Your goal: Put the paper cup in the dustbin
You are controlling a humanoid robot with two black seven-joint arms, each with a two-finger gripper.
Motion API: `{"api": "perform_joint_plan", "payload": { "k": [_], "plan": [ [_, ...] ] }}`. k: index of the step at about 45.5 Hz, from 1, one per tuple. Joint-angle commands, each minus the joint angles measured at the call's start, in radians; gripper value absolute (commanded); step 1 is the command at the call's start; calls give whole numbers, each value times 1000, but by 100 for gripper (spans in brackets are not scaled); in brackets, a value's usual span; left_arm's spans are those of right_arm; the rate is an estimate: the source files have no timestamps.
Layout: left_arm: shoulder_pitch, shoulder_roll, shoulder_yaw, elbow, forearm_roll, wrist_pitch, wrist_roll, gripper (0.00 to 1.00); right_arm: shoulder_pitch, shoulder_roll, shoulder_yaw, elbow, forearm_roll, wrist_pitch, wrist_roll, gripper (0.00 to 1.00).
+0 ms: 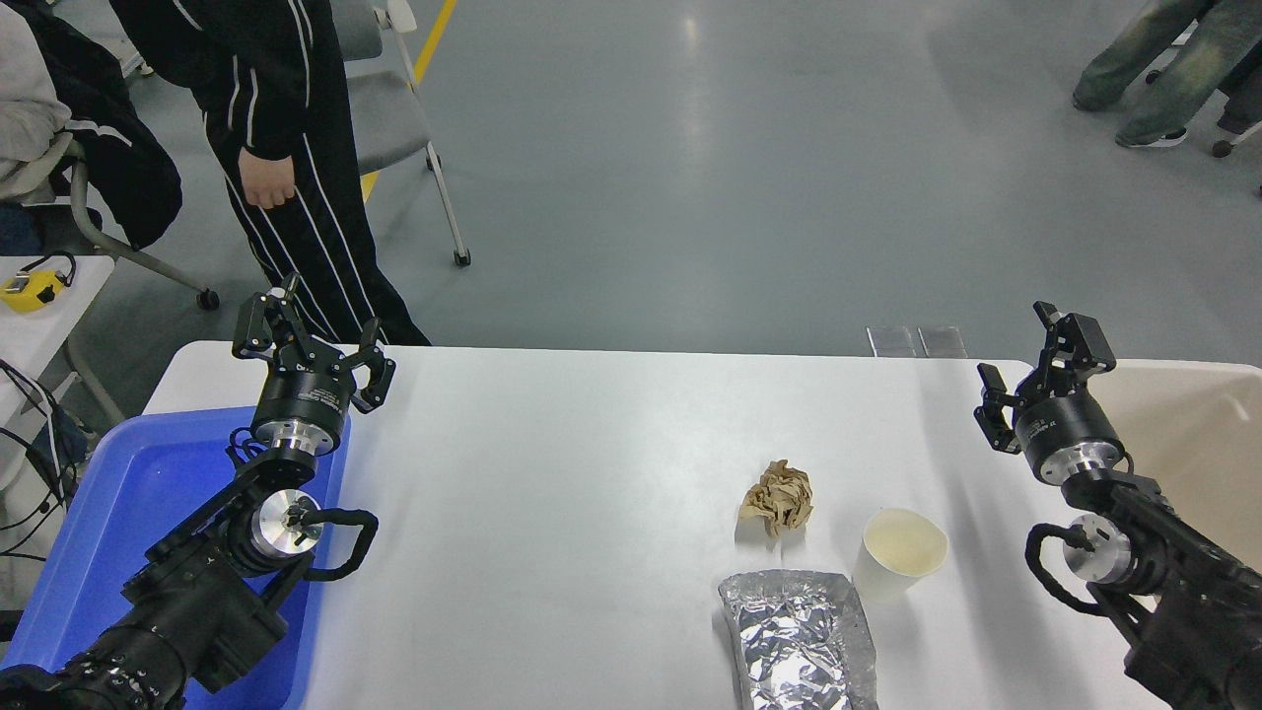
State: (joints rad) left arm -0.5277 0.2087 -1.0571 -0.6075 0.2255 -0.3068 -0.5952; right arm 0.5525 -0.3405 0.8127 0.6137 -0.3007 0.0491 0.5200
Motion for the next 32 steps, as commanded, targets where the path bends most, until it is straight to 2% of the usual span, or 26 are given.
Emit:
{"api": "perform_joint_plan", "payload": {
  "k": [1,32],
  "plan": [
    [0,0,0,0,0,0,0,100,1,0,-1,-2,0,0,0,99],
    [0,0,0,0,0,0,0,100,67,18,-1,-5,0,-35,0,99]
  ]
}}
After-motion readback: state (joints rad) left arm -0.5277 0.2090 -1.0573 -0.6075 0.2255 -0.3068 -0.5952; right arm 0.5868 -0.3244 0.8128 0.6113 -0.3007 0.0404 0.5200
